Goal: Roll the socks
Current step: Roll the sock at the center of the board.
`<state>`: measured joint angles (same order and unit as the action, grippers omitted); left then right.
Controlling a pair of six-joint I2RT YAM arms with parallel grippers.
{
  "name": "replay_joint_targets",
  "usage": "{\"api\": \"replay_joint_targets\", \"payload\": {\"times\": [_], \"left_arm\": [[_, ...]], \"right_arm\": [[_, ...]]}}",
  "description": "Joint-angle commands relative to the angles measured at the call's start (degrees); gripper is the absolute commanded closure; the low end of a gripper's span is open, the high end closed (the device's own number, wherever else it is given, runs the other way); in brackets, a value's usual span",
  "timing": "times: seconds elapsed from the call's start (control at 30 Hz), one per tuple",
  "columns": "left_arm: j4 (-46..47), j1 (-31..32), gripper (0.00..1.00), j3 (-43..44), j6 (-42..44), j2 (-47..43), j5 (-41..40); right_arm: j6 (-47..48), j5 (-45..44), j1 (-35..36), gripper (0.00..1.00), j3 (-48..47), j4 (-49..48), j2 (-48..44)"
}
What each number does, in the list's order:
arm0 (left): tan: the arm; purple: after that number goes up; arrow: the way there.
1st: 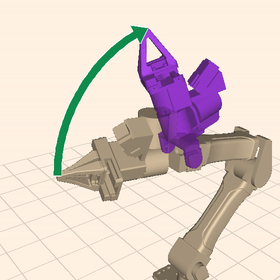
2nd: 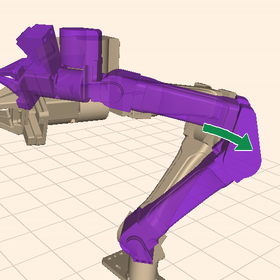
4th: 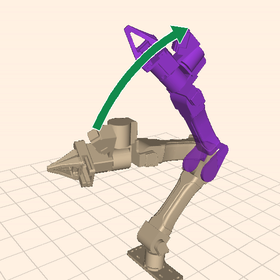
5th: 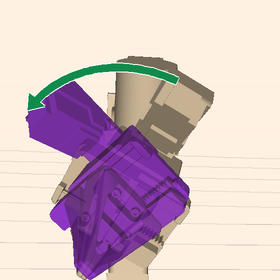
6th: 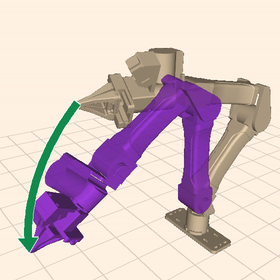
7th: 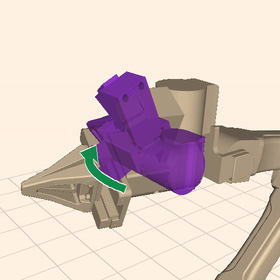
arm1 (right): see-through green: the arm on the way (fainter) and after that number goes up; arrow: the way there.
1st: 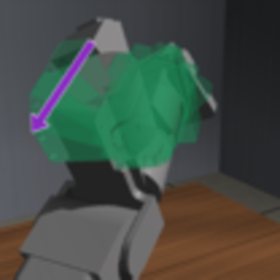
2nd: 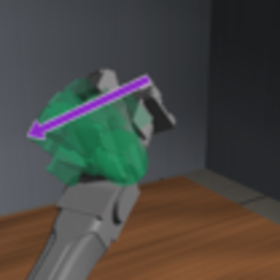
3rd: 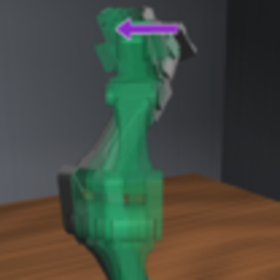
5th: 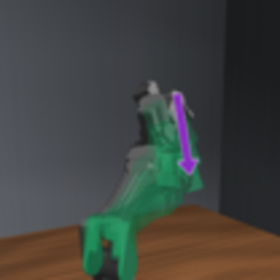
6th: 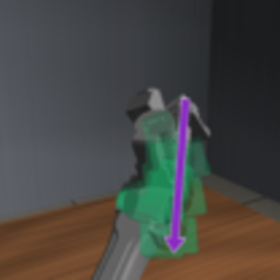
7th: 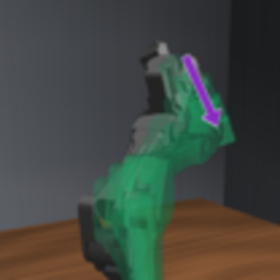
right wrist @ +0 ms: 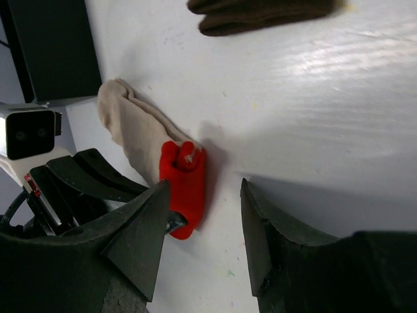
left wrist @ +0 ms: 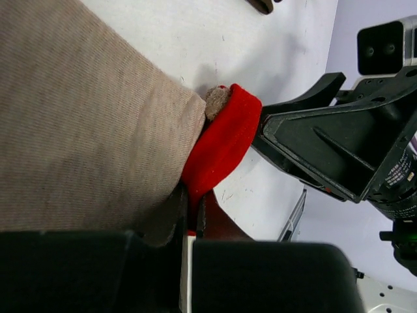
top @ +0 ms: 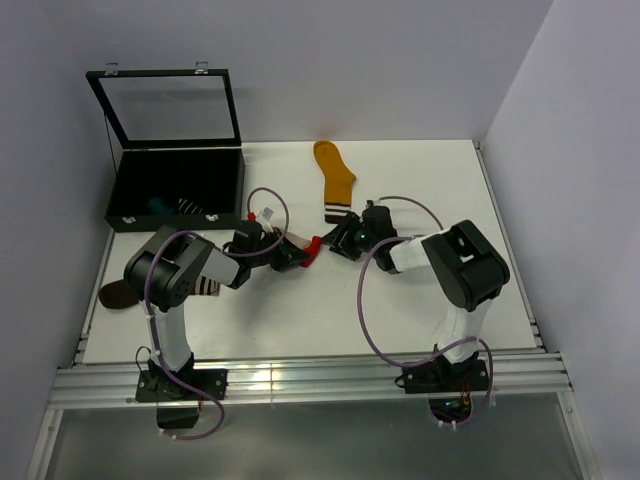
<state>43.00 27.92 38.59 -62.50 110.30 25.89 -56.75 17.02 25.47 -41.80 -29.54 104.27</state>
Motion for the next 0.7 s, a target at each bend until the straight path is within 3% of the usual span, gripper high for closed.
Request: {"api": "replay_joint_targets", "payload": {"times": [0.0,0.3,0.5,0.67], "left_arm": [[-3.54,-0.06,1.00,-1.76,0.54,0.70,-0.05],[-3.80,-0.06,1.00,-1.32,0.89,1.06,0.04],[-2.93,-0.06,1.00,-1.24,0.97,1.41,0.74],[-3.97,0.29,1.00,-0.53,2.20,0.71,0.74]], "right_arm": [[0.24,2.23,1.07,0.45,-2.32,-4.29,2.16],[0.06,4.08,2.21,0.46,-4.43,-5.44,5.24],[1.29,2.94,2.74,0.48,-6.88,-1.23,5.86],[3.04,1.62,2.91,0.64,-10.75,5.97,6.74]]}}
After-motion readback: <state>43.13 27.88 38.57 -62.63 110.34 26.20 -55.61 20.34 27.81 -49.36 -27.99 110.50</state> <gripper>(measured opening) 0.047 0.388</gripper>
